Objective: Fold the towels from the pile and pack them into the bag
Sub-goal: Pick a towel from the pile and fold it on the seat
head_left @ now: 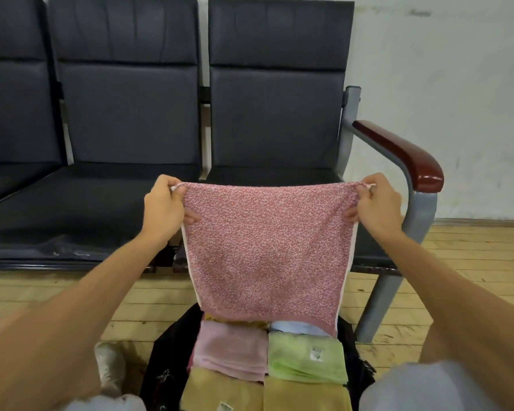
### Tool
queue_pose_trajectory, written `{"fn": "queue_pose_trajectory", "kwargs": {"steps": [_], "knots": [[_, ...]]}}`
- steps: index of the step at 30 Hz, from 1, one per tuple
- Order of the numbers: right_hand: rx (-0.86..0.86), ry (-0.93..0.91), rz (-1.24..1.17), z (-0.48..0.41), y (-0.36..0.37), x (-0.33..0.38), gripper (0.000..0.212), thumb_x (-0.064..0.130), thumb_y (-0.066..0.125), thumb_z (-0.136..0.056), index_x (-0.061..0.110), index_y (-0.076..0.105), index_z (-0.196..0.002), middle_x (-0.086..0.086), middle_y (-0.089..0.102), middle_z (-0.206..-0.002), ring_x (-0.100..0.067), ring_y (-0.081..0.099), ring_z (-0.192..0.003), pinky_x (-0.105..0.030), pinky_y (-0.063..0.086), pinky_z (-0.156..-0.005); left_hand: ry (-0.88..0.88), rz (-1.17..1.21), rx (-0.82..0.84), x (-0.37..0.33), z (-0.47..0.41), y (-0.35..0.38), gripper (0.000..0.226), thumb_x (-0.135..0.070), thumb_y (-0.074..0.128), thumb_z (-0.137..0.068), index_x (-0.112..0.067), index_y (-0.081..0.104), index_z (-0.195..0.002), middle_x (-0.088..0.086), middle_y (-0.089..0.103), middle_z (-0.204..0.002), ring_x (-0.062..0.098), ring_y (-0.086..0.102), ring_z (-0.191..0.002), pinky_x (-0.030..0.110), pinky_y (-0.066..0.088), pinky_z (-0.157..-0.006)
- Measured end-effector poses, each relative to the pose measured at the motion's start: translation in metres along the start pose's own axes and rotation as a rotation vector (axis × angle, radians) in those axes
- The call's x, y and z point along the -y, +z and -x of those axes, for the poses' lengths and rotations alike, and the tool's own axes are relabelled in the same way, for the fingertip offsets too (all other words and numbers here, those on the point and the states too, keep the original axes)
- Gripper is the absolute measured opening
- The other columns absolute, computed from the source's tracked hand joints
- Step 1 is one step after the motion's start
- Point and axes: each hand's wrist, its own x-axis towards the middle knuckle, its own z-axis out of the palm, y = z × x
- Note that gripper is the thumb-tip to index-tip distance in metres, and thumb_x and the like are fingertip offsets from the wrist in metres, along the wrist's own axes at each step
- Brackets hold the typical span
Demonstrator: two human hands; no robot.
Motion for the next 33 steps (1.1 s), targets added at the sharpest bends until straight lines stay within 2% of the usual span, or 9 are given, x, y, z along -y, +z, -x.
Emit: {"fn": "queue_pose_trajectory", "kwargs": {"steps": [4, 6, 8, 12, 18, 21, 25, 28, 33], "knots": [[-0.038, -0.043, 0.013, -0.029, 0.015, 0.007, 0.021, 0.011, 0.044, -0.103, 0.011, 0.063, -0.109, -0.008, 0.067, -0.094, -0.016, 0.070, -0.073, -0.038, 0.058, -0.080, -0.051, 0.098, 0.013, -0.002, -0.035, 0.010, 0.005, -0.016, 0.040, -0.104, -0.015, 0.044, -0.107, 0.006, 0.060, -0.099, 0.026, 0.071, -0.074, 0.035, 0.061, -0.071], [-0.077, -0.037, 0.053, -0.043, 0.024, 0.007, 0.023, 0.010, 0.043, -0.102, 0.007, 0.065, -0.109, -0.011, 0.068, -0.102, -0.024, 0.067, -0.090, -0.035, 0.052, -0.087, -0.052, 0.145, 0.020, -0.004, -0.052, 0.018, 0.006, -0.014, 0.038, -0.104, -0.015, 0.044, -0.104, 0.010, 0.060, -0.105, 0.023, 0.071, -0.082, 0.034, 0.059, -0.077], [-0.123, -0.024, 0.101, -0.055, 0.033, 0.005, 0.026, 0.011, 0.042, -0.102, 0.004, 0.065, -0.112, -0.012, 0.067, -0.108, -0.025, 0.060, -0.098, -0.027, 0.041, -0.082, -0.034, 0.154, 0.037, -0.002, -0.070, 0.028, 0.009, -0.011, 0.038, -0.104, -0.014, 0.045, -0.100, 0.011, 0.061, -0.108, 0.020, 0.069, -0.092, 0.031, 0.057, -0.083], [-0.149, -0.005, 0.052, -0.083, 0.055, -0.005, 0.025, 0.012, 0.041, -0.103, 0.005, 0.063, -0.111, -0.013, 0.065, -0.112, -0.019, 0.054, -0.095, -0.027, 0.037, -0.080, -0.001, 0.117, 0.058, 0.006, -0.101, 0.049, 0.017, -0.013, 0.045, -0.102, -0.022, 0.050, -0.088, 0.010, 0.060, -0.106, 0.024, 0.062, -0.102, 0.041, 0.053, -0.093], [-0.195, 0.035, -0.052, -0.124, 0.087, -0.019, 0.024, 0.014, 0.044, -0.102, 0.007, 0.065, -0.110, -0.010, 0.066, -0.111, -0.023, 0.058, -0.102, -0.029, 0.043, -0.087, 0.015, 0.153, 0.043, 0.026, -0.126, 0.088, 0.021, -0.015, 0.042, -0.103, -0.025, 0.047, -0.085, 0.002, 0.052, -0.091, 0.012, 0.047, -0.080, 0.027, 0.041, -0.070], [-0.176, 0.071, -0.061, -0.130, 0.092, -0.032, 0.023, 0.013, 0.045, -0.102, 0.008, 0.067, -0.109, -0.006, 0.065, -0.107, -0.017, 0.056, -0.097, -0.034, 0.046, -0.092, -0.032, 0.164, 0.041, 0.044, -0.126, 0.096, 0.021, -0.015, 0.042, -0.103, -0.024, 0.047, -0.084, 0.000, 0.049, -0.083, 0.014, 0.046, -0.078, 0.036, 0.047, -0.077], [-0.084, 0.104, -0.016, -0.121, 0.087, -0.054, 0.022, 0.014, 0.047, -0.100, 0.011, 0.068, -0.107, -0.004, 0.067, -0.102, -0.021, 0.062, -0.096, -0.038, 0.051, -0.094, -0.083, 0.134, 0.116, 0.060, -0.112, 0.091, 0.018, -0.016, 0.043, -0.102, -0.022, 0.049, -0.087, 0.011, 0.059, -0.096, 0.026, 0.060, -0.095, 0.051, 0.048, -0.099], [-0.001, 0.104, -0.003, -0.110, 0.075, -0.062, 0.017, 0.016, 0.050, -0.100, 0.022, 0.065, -0.096, -0.005, 0.071, -0.098, -0.023, 0.069, -0.089, -0.046, 0.057, -0.087, -0.117, 0.145, 0.164, 0.057, -0.098, 0.081, 0.017, -0.015, 0.038, -0.104, -0.020, 0.047, -0.091, 0.012, 0.064, -0.104, 0.021, 0.067, -0.098, 0.042, 0.052, -0.095], [0.150, 0.022, 0.114, -0.085, 0.044, -0.050, 0.016, 0.014, 0.051, -0.100, 0.021, 0.065, -0.097, -0.008, 0.071, -0.096, -0.026, 0.070, -0.086, -0.048, 0.057, -0.086, -0.088, 0.059, 0.257, 0.046, -0.077, 0.048, 0.017, -0.014, 0.036, -0.105, -0.020, 0.044, -0.091, 0.015, 0.061, -0.110, 0.023, 0.068, -0.099, 0.036, 0.054, -0.090]]}}
